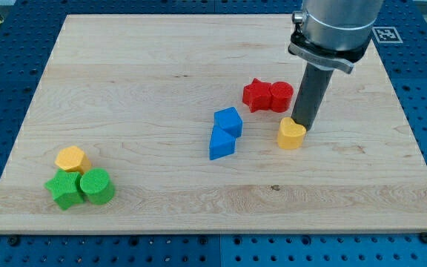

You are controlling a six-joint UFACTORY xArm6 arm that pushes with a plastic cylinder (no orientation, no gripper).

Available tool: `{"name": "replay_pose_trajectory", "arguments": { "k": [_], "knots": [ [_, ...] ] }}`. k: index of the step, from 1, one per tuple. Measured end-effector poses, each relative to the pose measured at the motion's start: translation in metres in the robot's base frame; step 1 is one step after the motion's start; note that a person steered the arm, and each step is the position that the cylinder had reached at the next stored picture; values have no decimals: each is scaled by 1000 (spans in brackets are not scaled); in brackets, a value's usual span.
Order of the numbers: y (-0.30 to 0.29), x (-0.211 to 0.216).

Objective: Drag the yellow heart vertically below the blue triangle

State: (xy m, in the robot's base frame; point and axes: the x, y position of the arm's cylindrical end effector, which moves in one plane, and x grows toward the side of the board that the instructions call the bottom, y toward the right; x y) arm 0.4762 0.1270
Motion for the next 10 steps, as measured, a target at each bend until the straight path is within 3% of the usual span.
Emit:
{"name": "replay_pose_trajectory", "arguments": {
  "k": [4,6,7,10],
  "knots": [
    [-2,62],
    [-4,6],
    [-20,-1],
    [-36,23]
  ]
}}
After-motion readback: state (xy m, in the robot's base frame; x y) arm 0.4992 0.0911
